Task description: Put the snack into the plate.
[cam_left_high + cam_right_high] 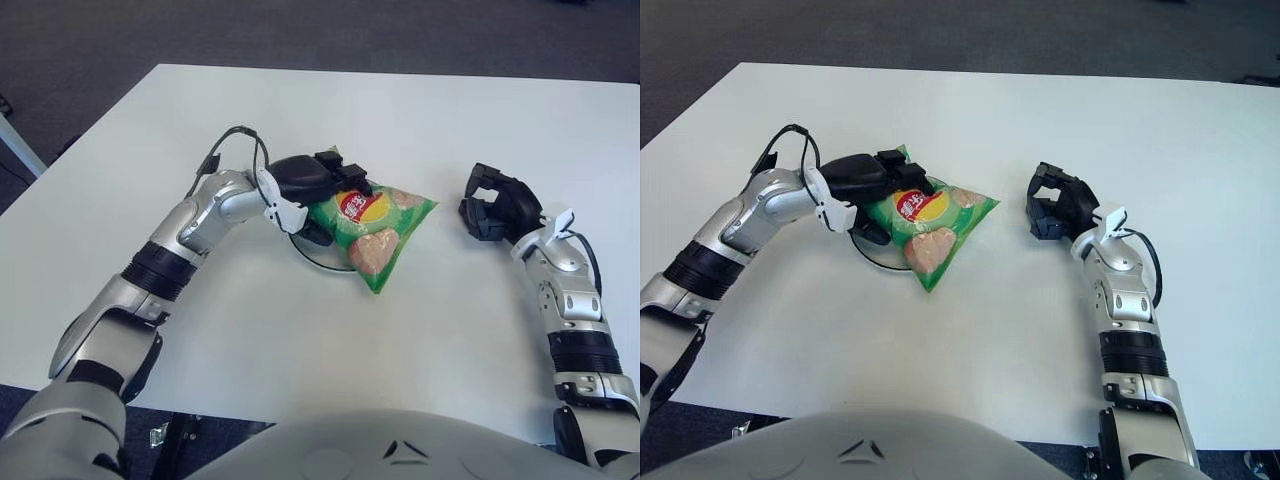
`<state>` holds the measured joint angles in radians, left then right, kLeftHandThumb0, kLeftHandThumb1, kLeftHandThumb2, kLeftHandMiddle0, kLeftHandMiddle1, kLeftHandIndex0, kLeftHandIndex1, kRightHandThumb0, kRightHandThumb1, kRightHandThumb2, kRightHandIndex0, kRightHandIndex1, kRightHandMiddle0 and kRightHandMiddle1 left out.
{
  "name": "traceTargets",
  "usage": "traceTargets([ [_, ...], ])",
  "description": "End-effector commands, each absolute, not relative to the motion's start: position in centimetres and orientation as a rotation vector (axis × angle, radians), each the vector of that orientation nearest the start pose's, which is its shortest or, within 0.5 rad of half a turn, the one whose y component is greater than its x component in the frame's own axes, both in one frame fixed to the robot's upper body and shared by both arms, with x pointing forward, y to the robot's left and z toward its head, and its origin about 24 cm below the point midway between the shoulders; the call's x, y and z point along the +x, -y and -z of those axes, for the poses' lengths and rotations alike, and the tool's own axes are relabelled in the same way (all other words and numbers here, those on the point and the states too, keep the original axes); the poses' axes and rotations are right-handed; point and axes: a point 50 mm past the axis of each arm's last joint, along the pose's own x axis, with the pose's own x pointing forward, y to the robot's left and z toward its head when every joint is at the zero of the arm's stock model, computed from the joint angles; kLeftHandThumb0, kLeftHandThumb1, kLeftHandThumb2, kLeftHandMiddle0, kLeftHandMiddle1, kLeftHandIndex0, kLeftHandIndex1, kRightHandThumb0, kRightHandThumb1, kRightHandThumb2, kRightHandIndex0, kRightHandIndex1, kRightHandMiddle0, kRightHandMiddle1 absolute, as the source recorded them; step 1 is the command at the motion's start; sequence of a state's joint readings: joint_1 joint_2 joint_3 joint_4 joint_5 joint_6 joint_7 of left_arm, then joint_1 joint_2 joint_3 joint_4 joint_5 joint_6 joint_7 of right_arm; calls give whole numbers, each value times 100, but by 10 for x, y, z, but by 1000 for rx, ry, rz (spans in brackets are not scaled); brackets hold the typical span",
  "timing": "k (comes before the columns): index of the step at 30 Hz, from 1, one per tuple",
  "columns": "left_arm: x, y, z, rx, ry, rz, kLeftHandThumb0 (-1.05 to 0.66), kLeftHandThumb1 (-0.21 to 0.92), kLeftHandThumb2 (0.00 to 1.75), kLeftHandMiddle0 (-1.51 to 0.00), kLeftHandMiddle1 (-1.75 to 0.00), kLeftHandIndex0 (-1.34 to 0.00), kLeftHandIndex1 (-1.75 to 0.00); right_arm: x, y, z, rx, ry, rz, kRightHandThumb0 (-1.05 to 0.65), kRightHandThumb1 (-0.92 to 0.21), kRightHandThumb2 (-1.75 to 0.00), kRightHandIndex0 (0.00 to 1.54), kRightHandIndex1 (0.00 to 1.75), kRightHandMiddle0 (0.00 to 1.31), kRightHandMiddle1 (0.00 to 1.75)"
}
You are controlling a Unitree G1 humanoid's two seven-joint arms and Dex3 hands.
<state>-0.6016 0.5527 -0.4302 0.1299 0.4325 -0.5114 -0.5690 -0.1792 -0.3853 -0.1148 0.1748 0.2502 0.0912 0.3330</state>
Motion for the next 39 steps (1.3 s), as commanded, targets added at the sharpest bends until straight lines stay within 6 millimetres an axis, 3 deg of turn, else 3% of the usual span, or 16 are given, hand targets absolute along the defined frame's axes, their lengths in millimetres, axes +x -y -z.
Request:
traceTargets([
  [1,294,-98,-142,1289,545,1110,-95,92,56,0,-13,0,-43,267,232,-23,-87,-293,-208,-48,-34,-129,127,175,60,175],
  [5,293,-102,-147,1267,541,1146,-97,92,46,0,-3,0,-28,267,232,-23,-84,-292,-210,-48,-34,-129,127,175,60,175],
  [17,295,-109,-161,1072,496,1187,-103,91,21,0,0,0,-2,267,232,-23,-99,-295,-217,-48,-33,-130,128,175,60,175],
  [32,296,-126,-177,973,532,1092,-105,92,18,0,0,0,0,267,233,-22,-101,-299,-217,-48,-34,-129,128,175,60,175],
  [39,301,-144,-186,956,532,977,-85,84,14,0,0,0,0,267,233,-22,-101,-293,-225,-48,-34,-129,128,175,60,175],
])
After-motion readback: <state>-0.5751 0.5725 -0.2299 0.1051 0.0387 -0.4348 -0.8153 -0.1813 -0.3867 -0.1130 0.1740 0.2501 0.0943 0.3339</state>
